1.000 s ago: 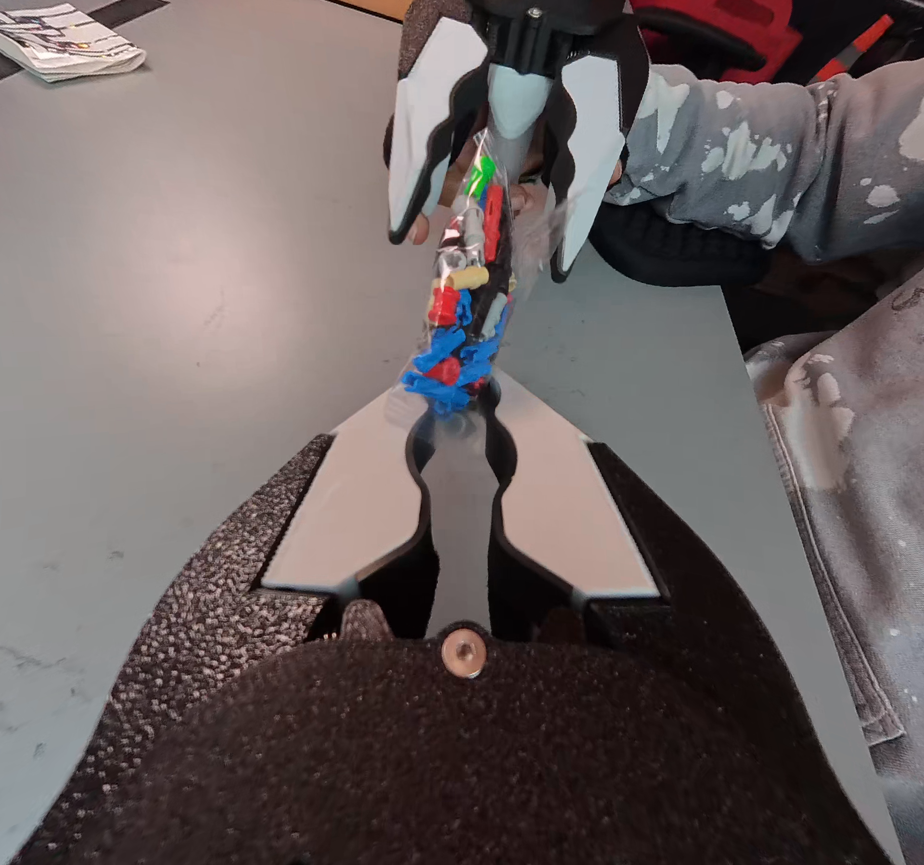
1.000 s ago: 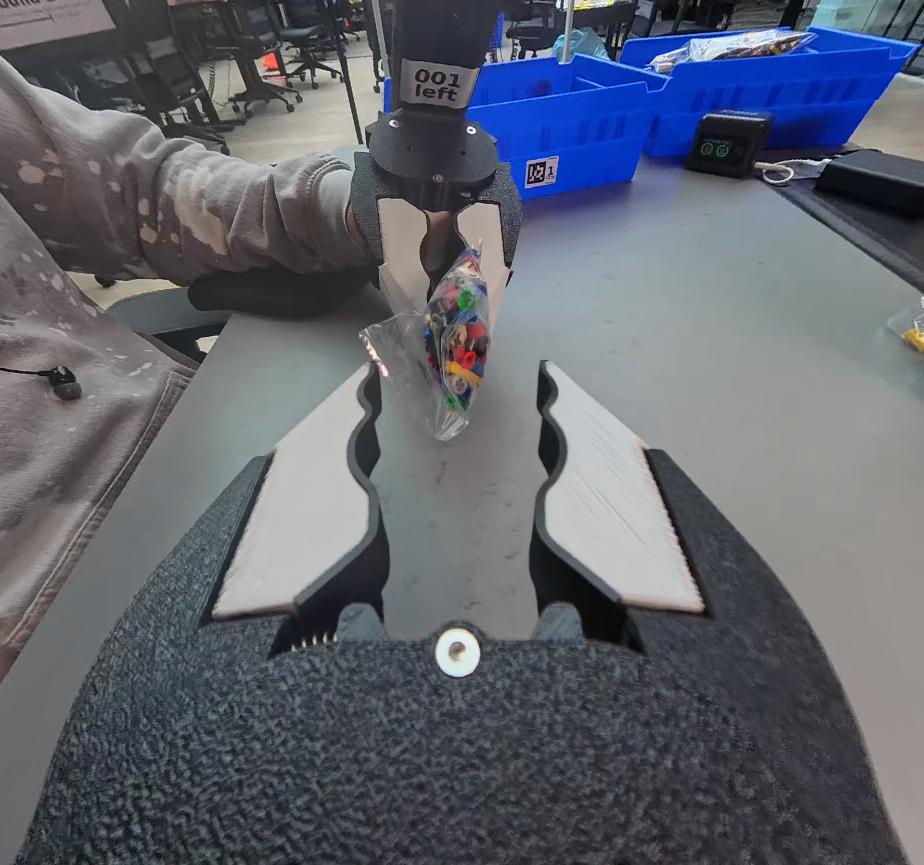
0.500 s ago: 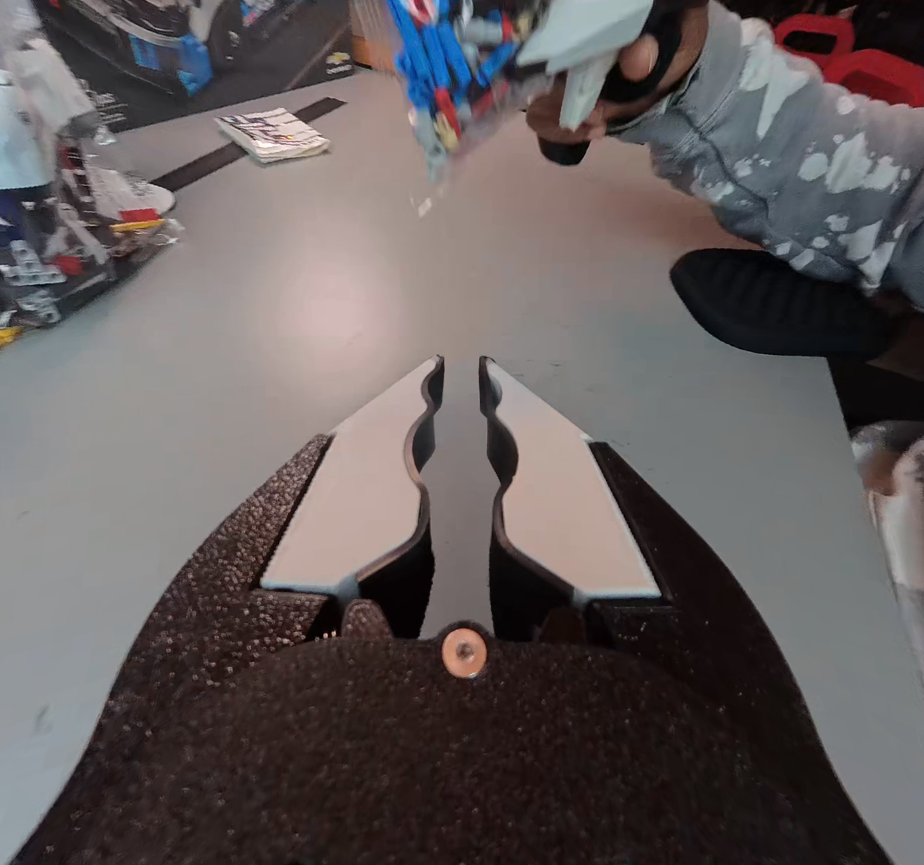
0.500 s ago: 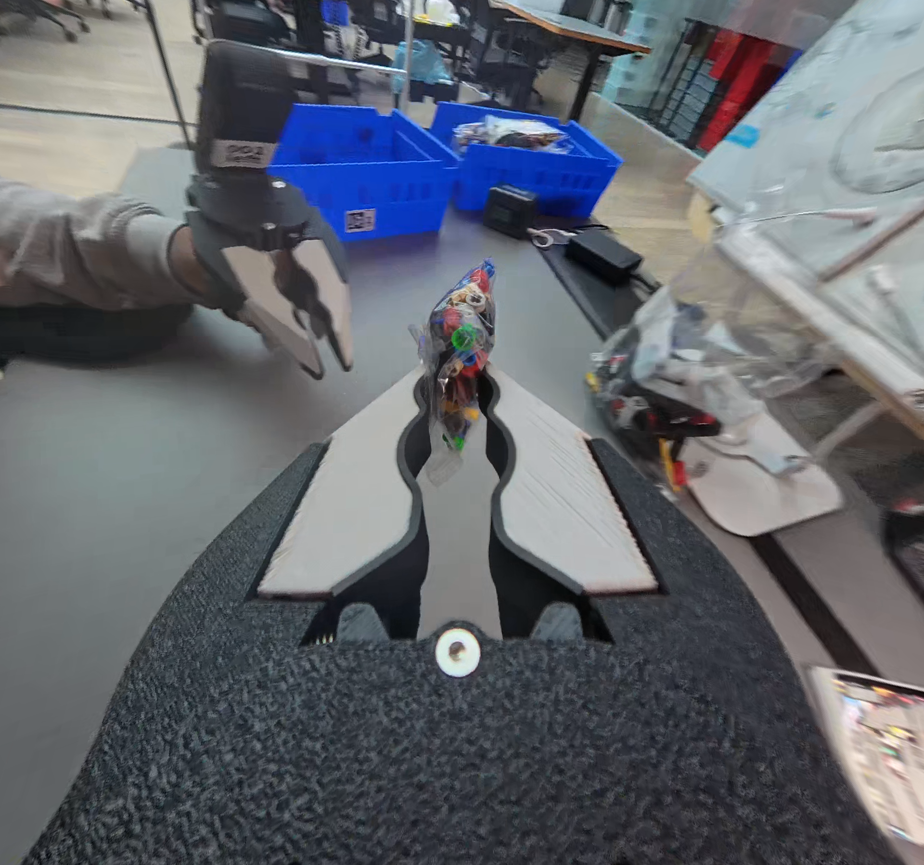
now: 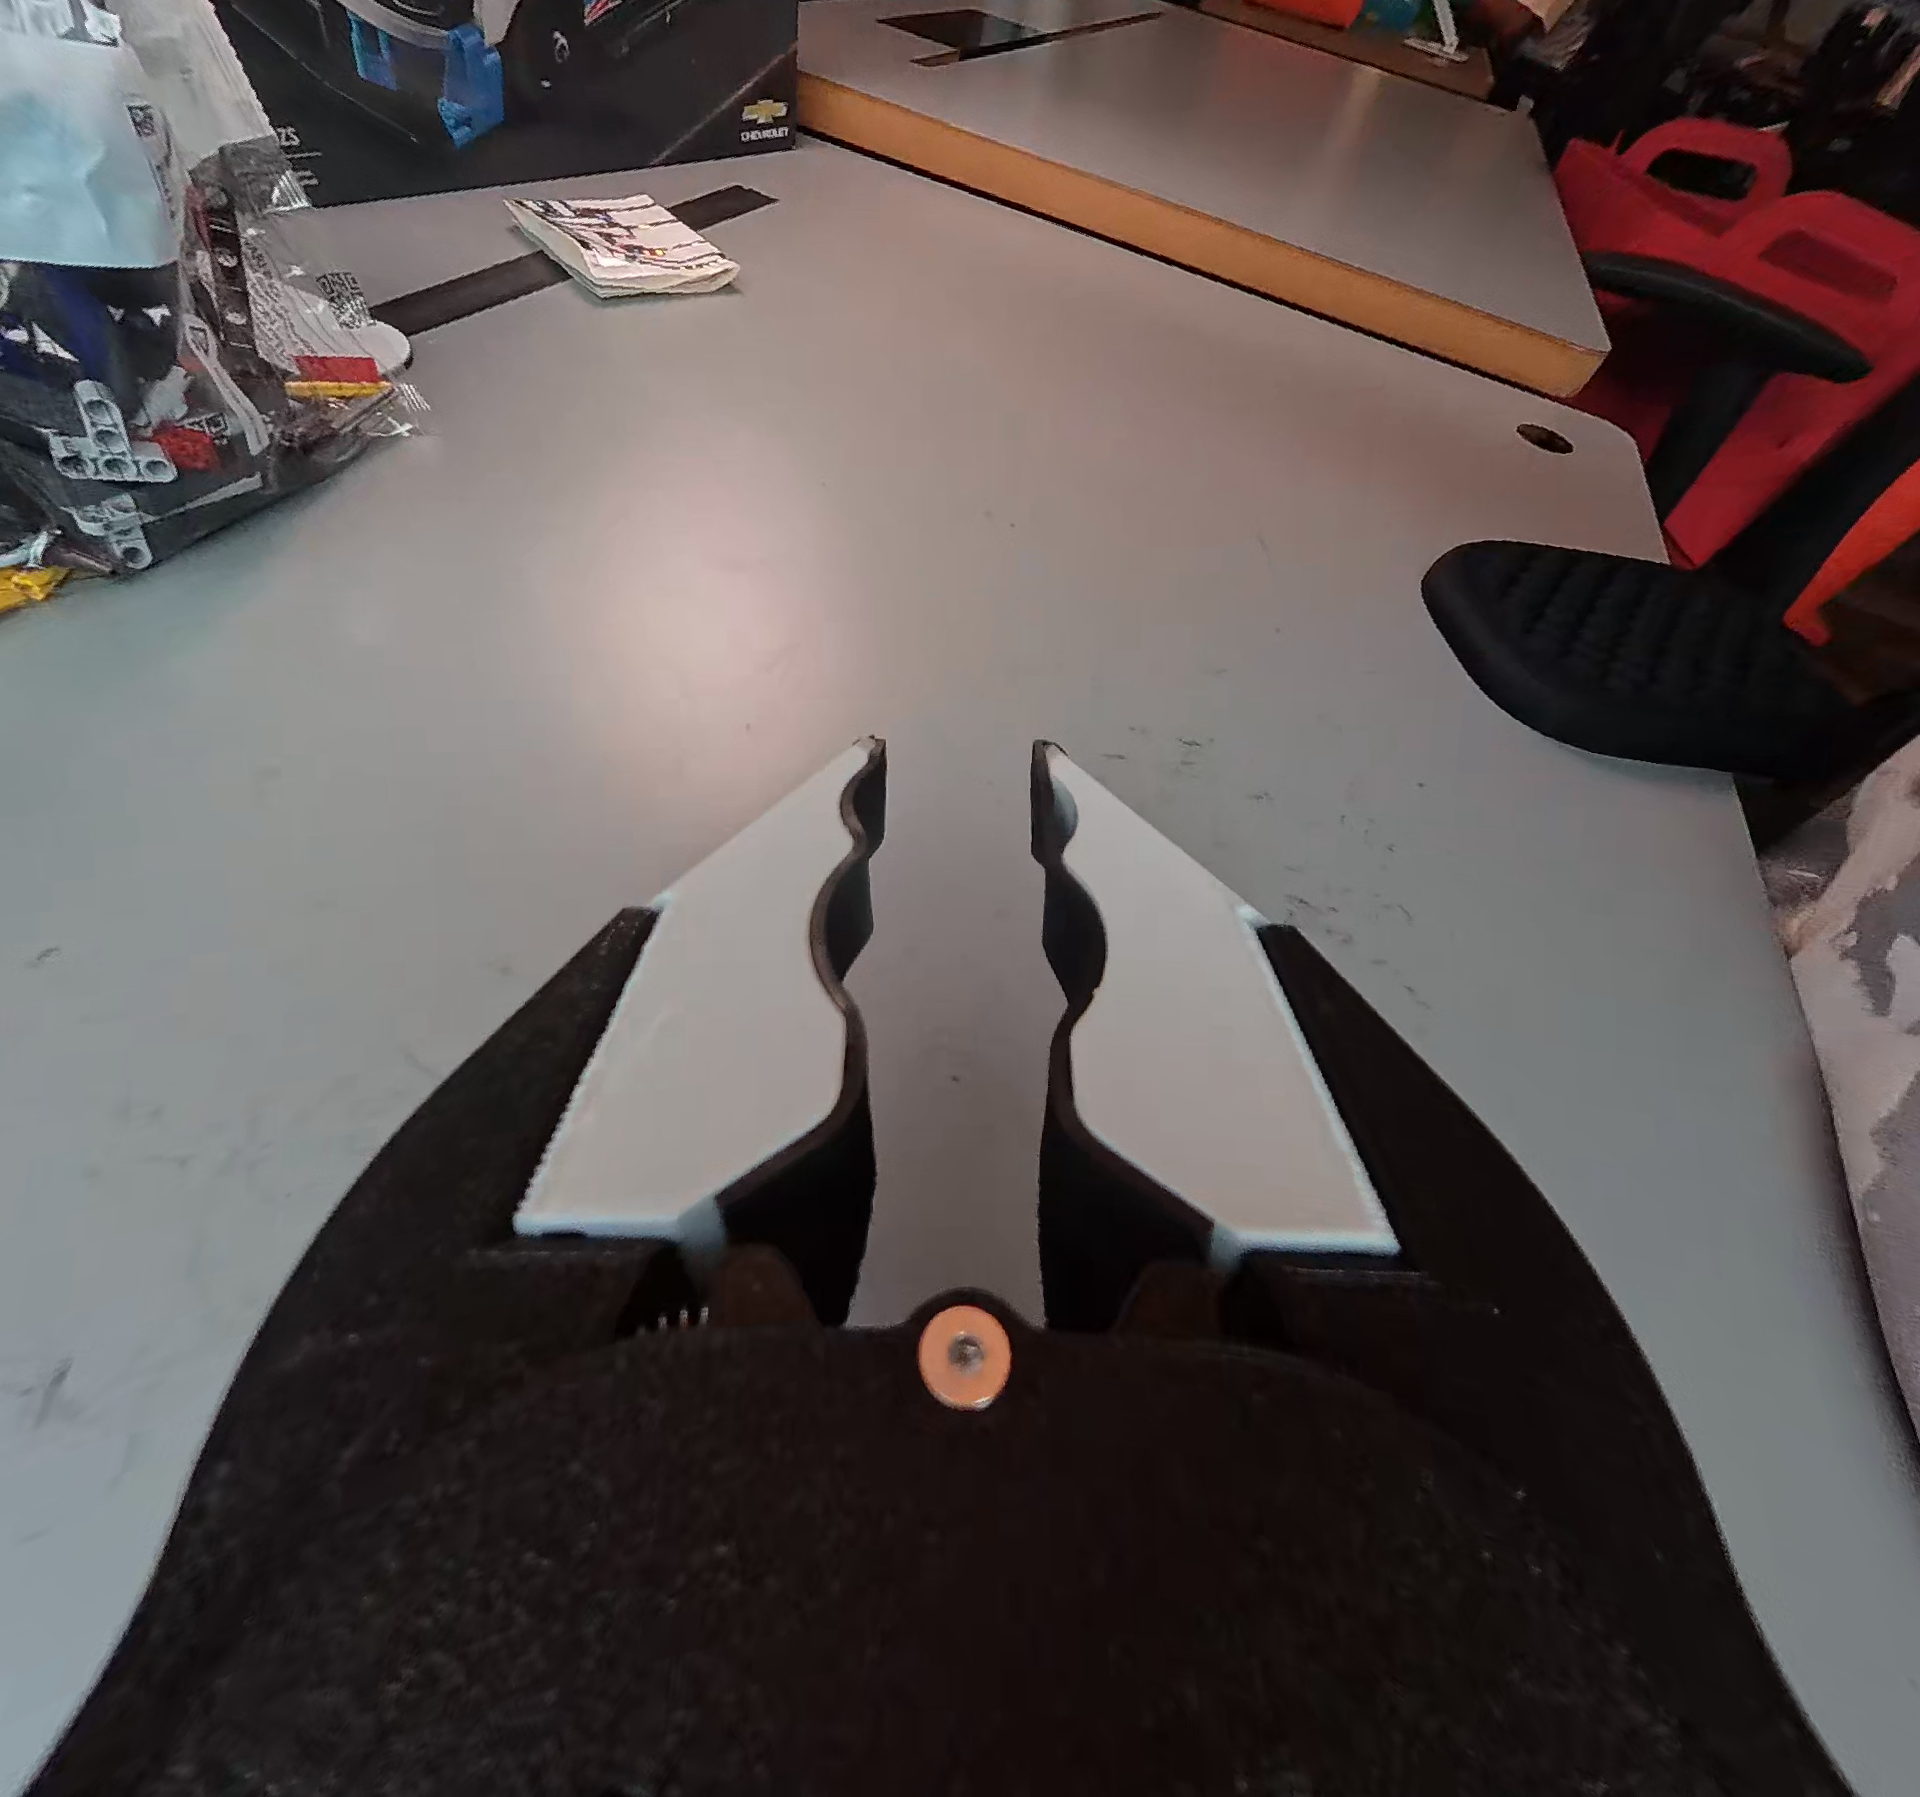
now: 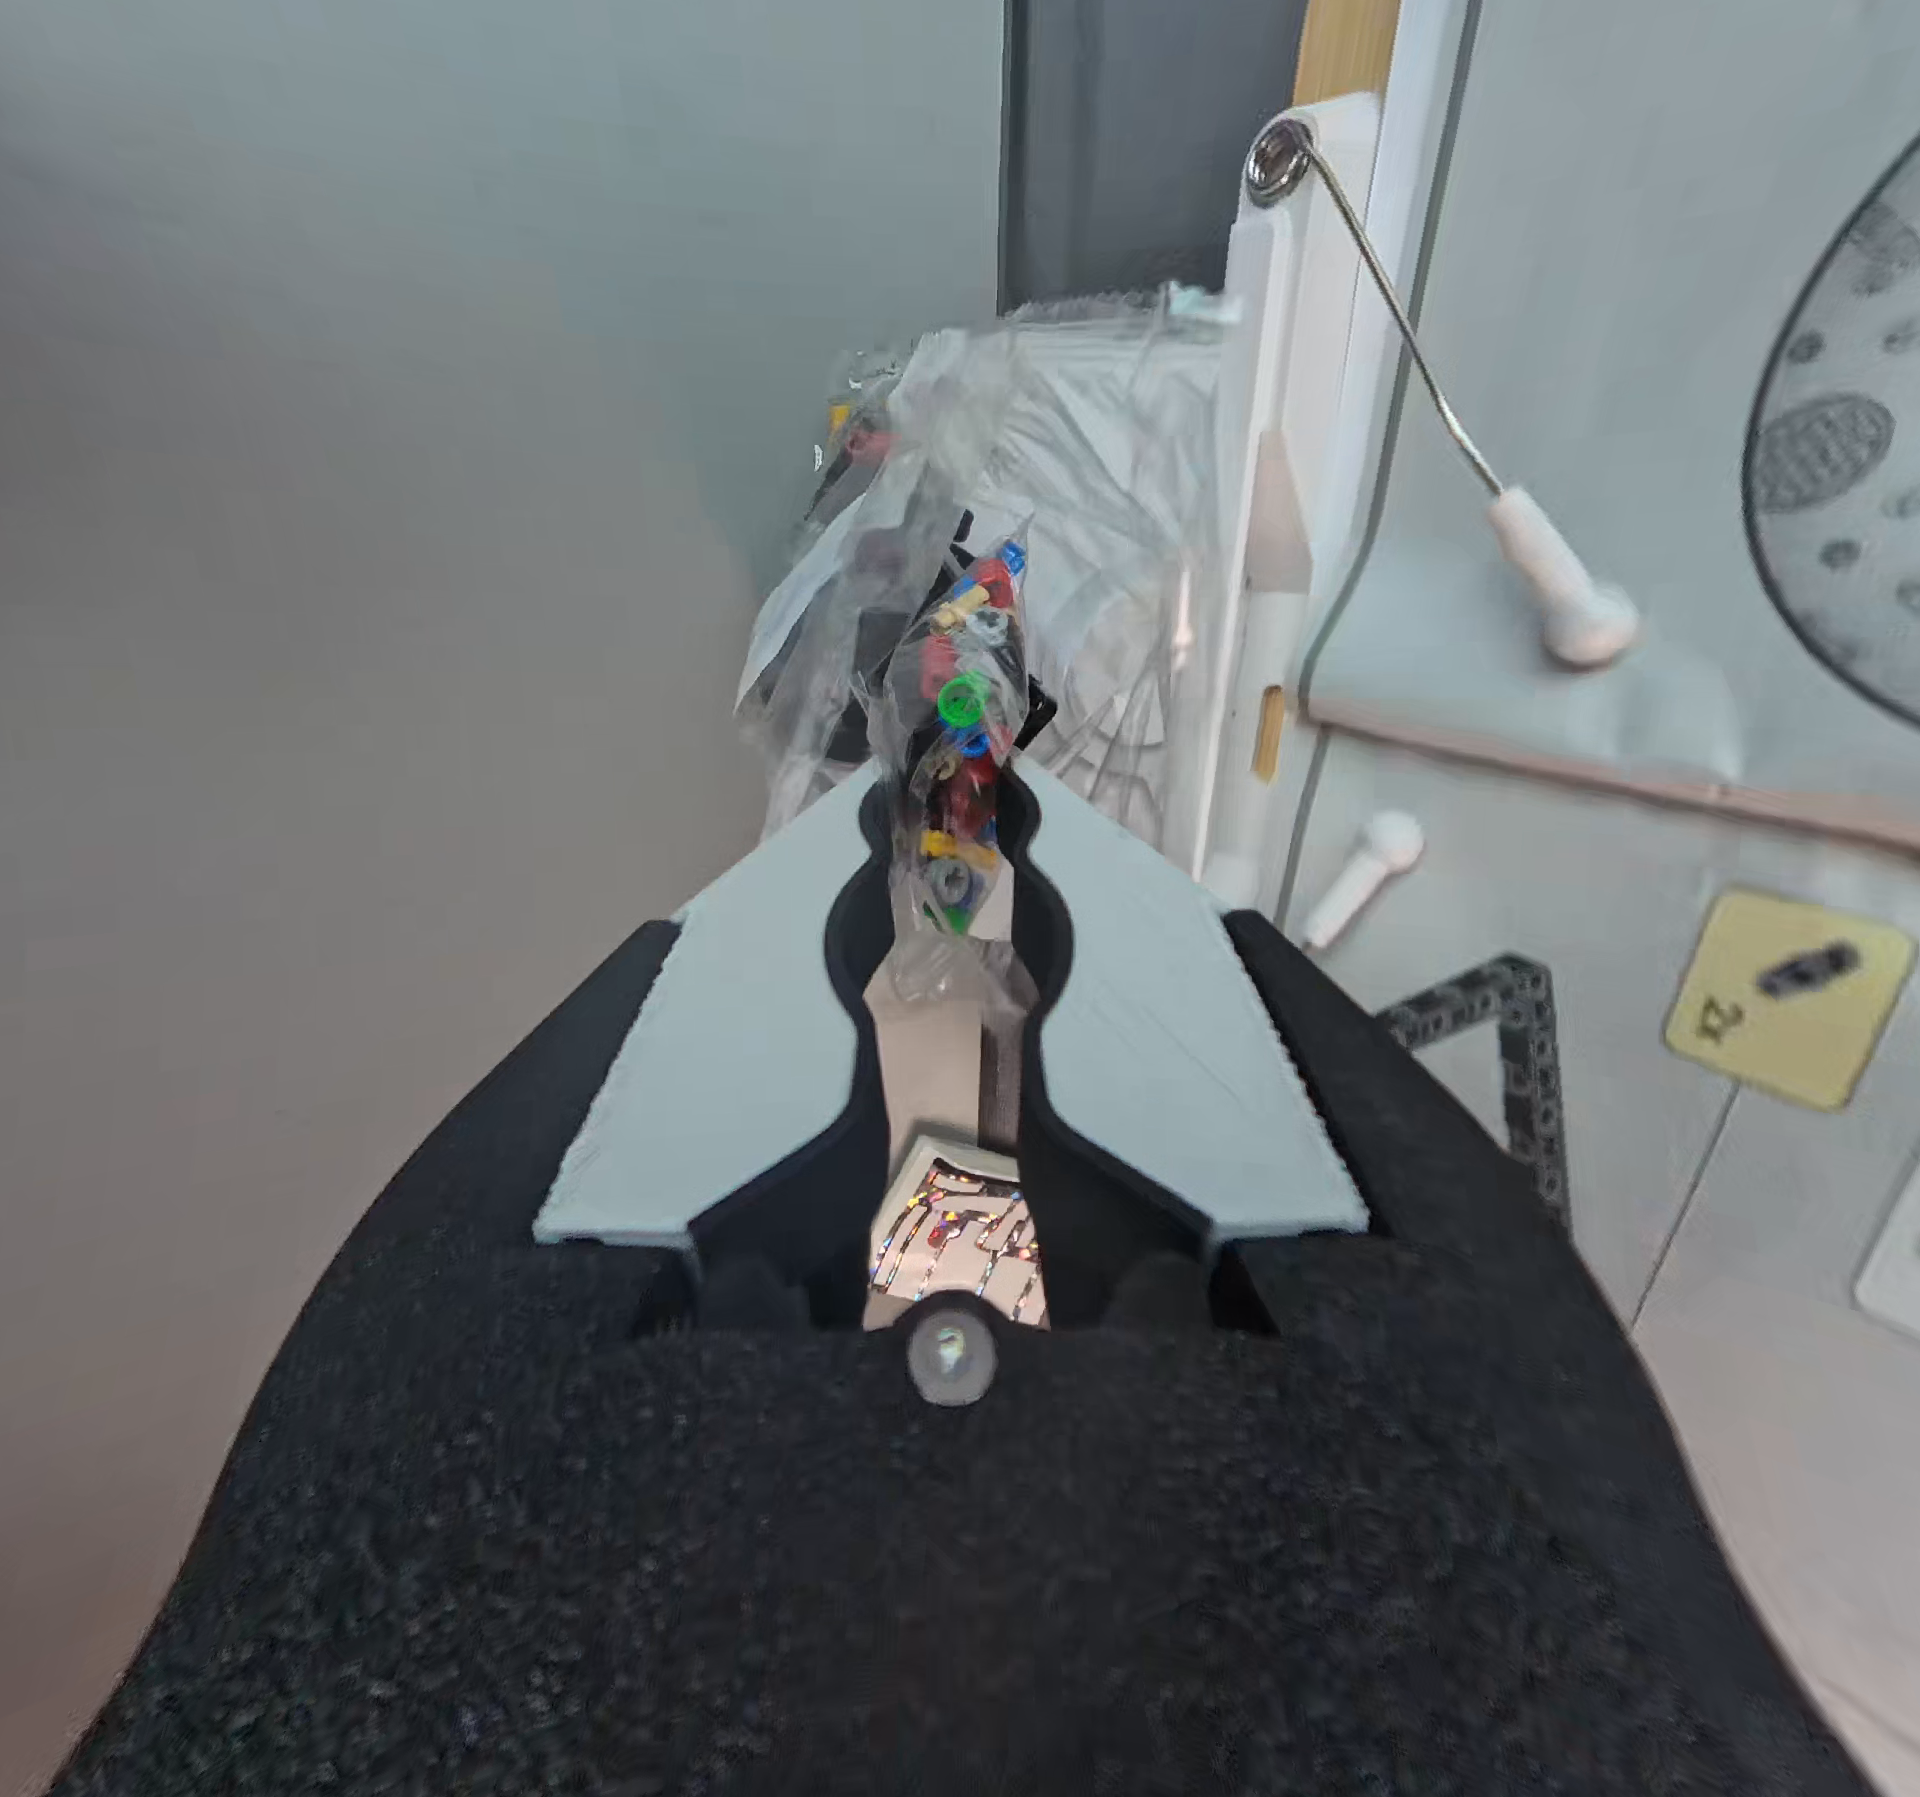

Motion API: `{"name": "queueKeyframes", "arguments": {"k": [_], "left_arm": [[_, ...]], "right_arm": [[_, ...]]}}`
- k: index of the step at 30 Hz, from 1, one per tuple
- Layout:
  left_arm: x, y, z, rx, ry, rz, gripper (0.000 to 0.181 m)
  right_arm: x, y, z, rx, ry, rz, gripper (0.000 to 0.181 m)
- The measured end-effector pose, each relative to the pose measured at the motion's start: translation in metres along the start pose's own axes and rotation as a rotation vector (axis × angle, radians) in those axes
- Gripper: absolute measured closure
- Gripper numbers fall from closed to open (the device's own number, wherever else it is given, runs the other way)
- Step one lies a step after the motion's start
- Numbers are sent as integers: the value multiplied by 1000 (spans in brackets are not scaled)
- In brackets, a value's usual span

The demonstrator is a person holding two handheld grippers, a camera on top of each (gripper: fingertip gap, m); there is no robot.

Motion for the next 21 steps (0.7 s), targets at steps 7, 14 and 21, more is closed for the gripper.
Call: {"name": "queueKeyframes", "arguments": {"k": [7,14,21], "left_arm": [[5,4,5,35,5,-31,154],[8,9,6,58,-1,-56,153],[9,10,7,63,1,-66,152]], "right_arm": [[-35,38,4,-15,-50,11,164],[-42,35,-19,-36,-175,-46,151],[-39,7,-17,-4,-116,2,161]]}}
Point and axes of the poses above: each gripper's, where its closed fingertips meet, y out along the fingers, x out of its underside, z = x × y across the jaws, the point moved 5 cm from there along -y, back along the fingers, and after that the axes turned 10 degrees about y, right-handed, at the moved point
